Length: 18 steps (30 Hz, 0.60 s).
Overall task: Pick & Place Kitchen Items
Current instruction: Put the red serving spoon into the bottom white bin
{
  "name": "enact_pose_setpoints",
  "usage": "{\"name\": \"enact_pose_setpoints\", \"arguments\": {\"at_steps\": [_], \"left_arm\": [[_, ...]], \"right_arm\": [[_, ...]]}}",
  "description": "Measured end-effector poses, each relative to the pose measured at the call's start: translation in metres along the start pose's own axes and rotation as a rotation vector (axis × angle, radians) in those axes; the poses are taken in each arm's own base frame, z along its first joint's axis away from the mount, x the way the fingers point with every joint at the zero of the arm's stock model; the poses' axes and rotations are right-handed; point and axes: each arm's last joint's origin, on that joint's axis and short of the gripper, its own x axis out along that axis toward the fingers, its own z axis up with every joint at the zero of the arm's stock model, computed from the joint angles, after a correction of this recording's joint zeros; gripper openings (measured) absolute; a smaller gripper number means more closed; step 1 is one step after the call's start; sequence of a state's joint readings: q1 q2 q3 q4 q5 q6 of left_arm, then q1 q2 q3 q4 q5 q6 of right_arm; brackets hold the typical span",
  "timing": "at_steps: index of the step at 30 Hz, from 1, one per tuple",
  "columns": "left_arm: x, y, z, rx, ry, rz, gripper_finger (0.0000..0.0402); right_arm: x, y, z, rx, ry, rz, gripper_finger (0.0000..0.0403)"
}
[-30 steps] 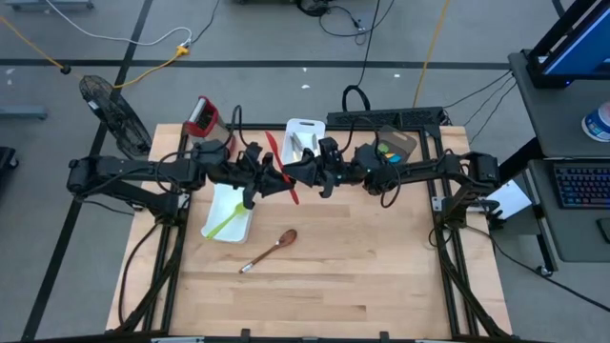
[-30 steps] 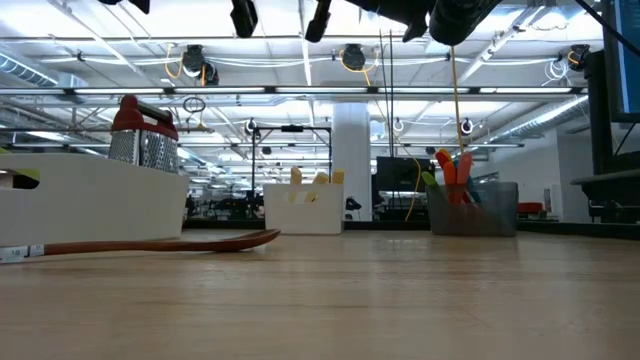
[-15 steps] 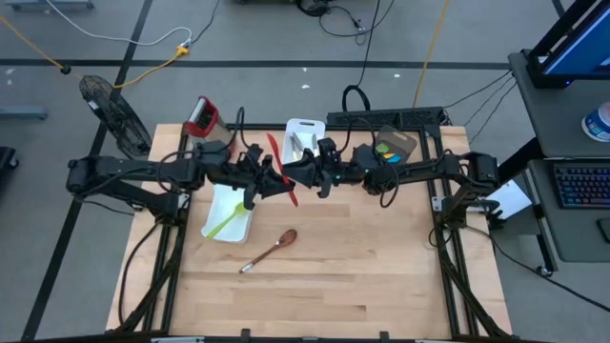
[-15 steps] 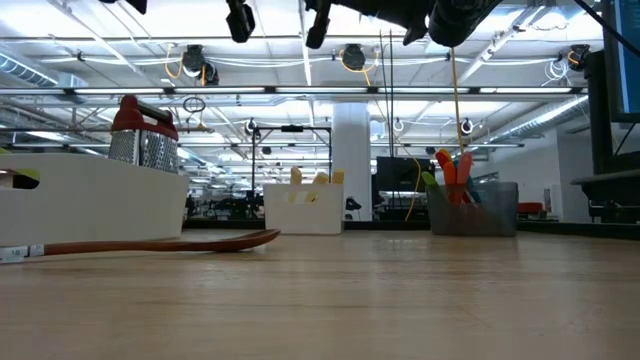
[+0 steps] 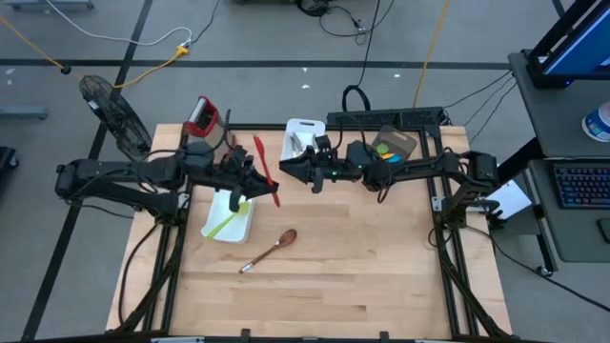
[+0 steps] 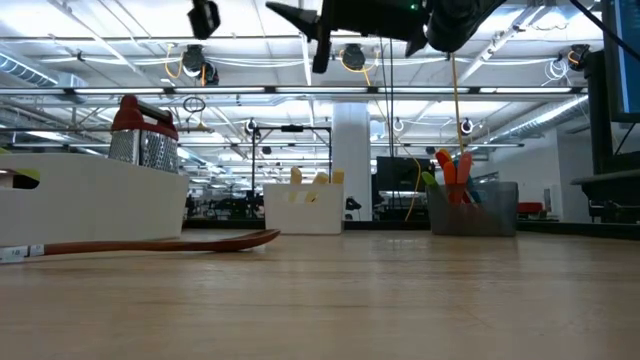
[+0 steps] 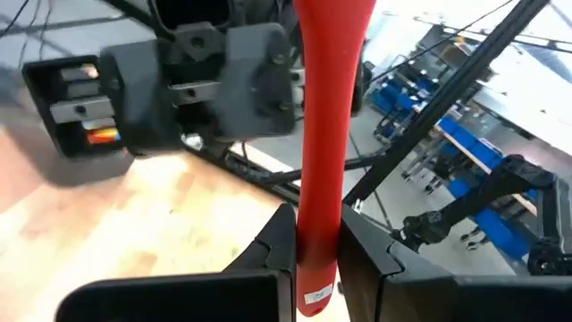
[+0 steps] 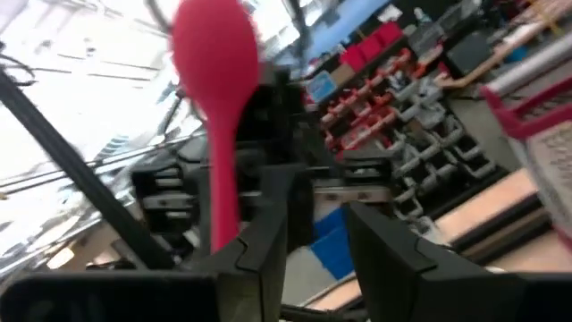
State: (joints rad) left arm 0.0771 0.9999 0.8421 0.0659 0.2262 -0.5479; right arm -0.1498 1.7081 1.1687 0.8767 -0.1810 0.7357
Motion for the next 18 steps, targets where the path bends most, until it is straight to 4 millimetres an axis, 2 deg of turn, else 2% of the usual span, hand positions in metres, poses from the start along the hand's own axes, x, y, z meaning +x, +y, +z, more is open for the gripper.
{"name": "enact_pose_setpoints", "arguments": {"at_steps": [4, 10, 18], "left_arm": [[-0.013, 0.000, -0.007, -0.067, 0.057, 0.106, 0.0040], [-0.033, 0.003, -0.029, -0.276, 0.219, 0.298, 0.0040], [-0.047, 0.003, -0.058, -0.552, 0.461, 0.478, 0.0040]], "right_arm": [[-0.001, -0.006, 0.004, -0.003, -0.006, -0.016, 0.0111], [-0.003, -0.013, 0.005, -0.031, 0.059, -0.005, 0.0109], [-0.008, -0.020, 0.011, -0.106, 0.106, 0.073, 0.0078]]}}
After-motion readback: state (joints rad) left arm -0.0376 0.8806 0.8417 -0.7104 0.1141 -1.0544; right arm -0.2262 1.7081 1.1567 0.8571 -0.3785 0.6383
